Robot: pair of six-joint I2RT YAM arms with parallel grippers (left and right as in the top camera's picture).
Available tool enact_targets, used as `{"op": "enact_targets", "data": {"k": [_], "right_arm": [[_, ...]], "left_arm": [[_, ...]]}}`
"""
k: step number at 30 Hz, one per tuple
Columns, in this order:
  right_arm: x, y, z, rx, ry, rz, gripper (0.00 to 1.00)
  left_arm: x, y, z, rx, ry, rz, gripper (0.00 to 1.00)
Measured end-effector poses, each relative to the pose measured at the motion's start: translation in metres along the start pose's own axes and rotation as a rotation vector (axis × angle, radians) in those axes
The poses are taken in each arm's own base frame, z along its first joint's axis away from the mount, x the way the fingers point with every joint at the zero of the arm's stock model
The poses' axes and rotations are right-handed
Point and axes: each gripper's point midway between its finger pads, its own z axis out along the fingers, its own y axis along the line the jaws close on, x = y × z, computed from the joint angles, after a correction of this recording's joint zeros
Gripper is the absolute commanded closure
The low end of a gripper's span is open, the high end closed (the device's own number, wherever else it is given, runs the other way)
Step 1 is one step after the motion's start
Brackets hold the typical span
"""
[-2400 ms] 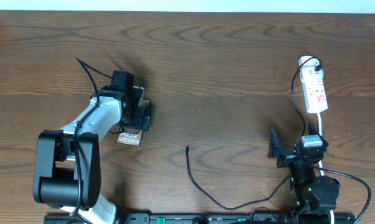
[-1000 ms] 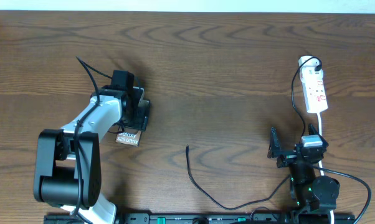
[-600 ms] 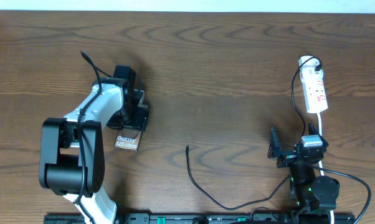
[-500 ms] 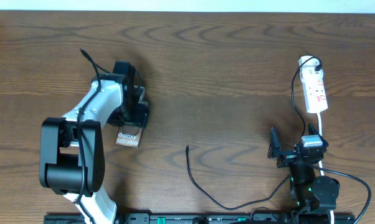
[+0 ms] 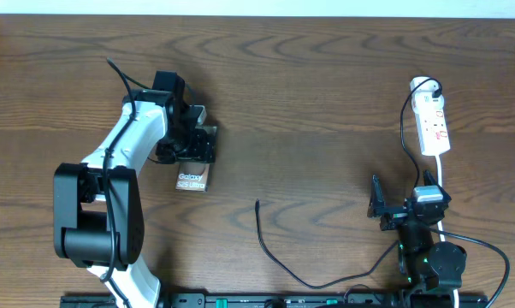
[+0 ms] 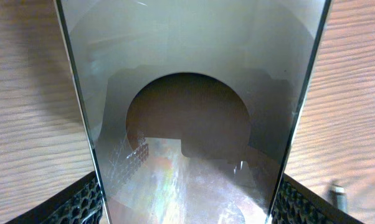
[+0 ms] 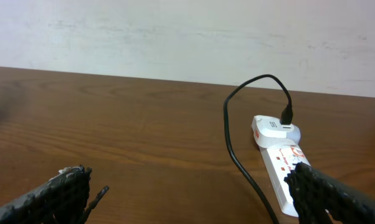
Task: Plug charger to phone and switch on socket
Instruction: 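Lift the phone with the left gripper and swing it toward center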
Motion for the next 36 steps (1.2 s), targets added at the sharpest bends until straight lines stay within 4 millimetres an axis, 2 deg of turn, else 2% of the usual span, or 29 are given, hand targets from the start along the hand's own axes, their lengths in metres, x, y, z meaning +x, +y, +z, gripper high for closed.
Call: {"op": "enact_targets", "data": {"k": [3,10,15,19,23,36], "right_arm": [[0.0,0.0,0.0,0.0,0.0,0.0,0.01],[0.0,0.0,0.0,0.0,0.0,0.0,0.01],[0.0,0.0,0.0,0.0,0.0,0.0,0.01],[0.0,0.0,0.0,0.0,0.0,0.0,0.01],[0.0,0.0,0.0,0.0,0.0,0.0,0.01],[0.0,0.0,0.0,0.0,-0.001,0.0,0.01]], "left_arm": [[-0.001,-0.011,0.0,0.063,-0.003,-0.037,0.93],[-0.021,-0.063,-0.013,0.383,-0.065,-0.114,0.93],[-0.049,-0.108,-0.044,0.698,-0.137,-0.141,0.93],[-0.064,-0.134,-0.075,0.913,-0.139,-0.178,0.92],[-0.073,-0.143,-0.094,1.025,-0.076,-0.3,0.92],[-0.099,-0.135,-0.144,1.214,0.101,-0.607,0.93]]}}
